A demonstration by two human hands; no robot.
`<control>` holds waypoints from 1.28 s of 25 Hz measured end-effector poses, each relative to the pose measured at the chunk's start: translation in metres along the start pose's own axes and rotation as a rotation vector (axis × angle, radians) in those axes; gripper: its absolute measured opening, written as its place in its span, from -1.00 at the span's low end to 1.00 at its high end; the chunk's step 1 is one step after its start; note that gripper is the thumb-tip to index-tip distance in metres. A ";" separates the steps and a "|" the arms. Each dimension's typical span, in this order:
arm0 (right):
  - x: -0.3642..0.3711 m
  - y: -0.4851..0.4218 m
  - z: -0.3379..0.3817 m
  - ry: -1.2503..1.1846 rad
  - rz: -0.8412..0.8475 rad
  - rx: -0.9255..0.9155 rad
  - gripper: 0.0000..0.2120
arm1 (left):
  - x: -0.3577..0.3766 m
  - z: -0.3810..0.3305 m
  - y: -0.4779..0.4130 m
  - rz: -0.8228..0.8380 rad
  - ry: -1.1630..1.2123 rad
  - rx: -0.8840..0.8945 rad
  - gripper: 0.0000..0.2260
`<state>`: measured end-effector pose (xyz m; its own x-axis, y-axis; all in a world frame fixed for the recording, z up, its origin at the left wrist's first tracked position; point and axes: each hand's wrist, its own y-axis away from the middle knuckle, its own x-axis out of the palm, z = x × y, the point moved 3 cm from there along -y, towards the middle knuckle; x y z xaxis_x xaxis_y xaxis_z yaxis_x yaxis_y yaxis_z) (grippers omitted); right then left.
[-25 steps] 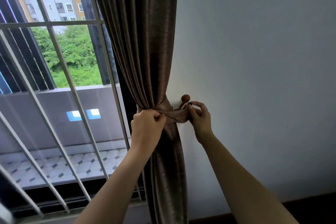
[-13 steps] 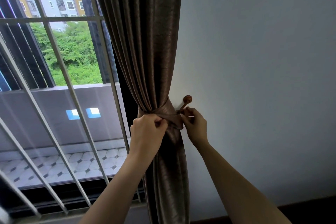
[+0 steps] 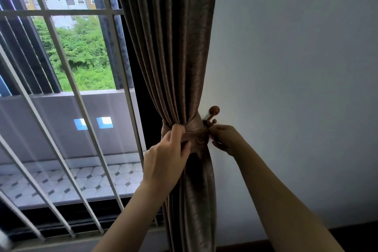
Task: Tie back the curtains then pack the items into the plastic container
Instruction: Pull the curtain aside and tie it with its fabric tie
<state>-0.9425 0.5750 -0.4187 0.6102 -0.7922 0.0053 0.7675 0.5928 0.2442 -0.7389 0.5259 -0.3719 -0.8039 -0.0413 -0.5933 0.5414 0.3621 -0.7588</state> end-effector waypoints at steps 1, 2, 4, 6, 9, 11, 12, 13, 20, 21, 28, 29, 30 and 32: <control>-0.001 0.000 0.001 0.042 -0.022 -0.014 -0.90 | -0.001 0.001 0.000 0.010 -0.034 0.056 -0.72; -0.001 0.000 0.001 0.049 -0.016 -0.018 -0.87 | -0.002 0.002 0.000 0.012 -0.067 0.109 -0.69; -0.001 0.000 -0.003 -0.042 0.069 0.023 -0.85 | -0.004 0.004 0.000 0.006 -0.128 0.184 -0.70; -0.002 0.000 -0.007 -0.109 0.129 0.070 -0.90 | -0.006 0.005 0.000 0.004 -0.151 0.218 -0.73; -0.002 0.000 -0.005 -0.218 0.147 0.080 -0.90 | -0.004 0.006 0.000 -0.001 -0.138 0.249 -0.72; -0.002 0.002 0.003 -0.234 0.113 0.040 -0.79 | -0.003 0.004 0.000 0.011 -0.121 0.251 -0.74; -0.001 0.005 0.006 -0.197 0.101 0.008 -0.76 | -0.003 0.004 -0.001 0.013 -0.096 0.233 -0.77; -0.001 0.008 0.010 -0.134 0.094 -0.017 -0.76 | -0.004 0.006 -0.001 0.007 -0.052 0.194 -0.80; -0.027 0.056 0.069 0.752 -0.219 -0.789 -0.77 | -0.005 0.050 -0.008 0.062 0.292 0.142 -0.73; -0.025 0.070 0.078 0.724 -0.148 -0.979 -0.80 | -0.006 0.055 -0.011 0.086 0.274 0.196 -0.75; 0.010 0.094 0.076 1.188 0.265 -1.179 -0.48 | -0.022 0.070 -0.041 0.162 0.316 0.260 -0.93; 0.013 0.094 0.078 1.229 0.244 -1.200 -0.50 | -0.022 0.073 -0.042 0.162 0.320 0.240 -0.94; 0.016 0.095 0.080 1.288 0.216 -1.226 -0.55 | -0.022 0.075 -0.042 0.163 0.307 0.248 -0.95; 0.026 0.101 0.086 1.438 0.187 -1.266 -0.65 | -0.026 0.077 -0.046 0.158 0.274 0.306 -0.92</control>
<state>-0.8664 0.6019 -0.3108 -0.1390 -0.4110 -0.9010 -0.0465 0.9115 -0.4086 -0.7243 0.4384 -0.3425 -0.7185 0.2557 -0.6468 0.6779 0.0495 -0.7335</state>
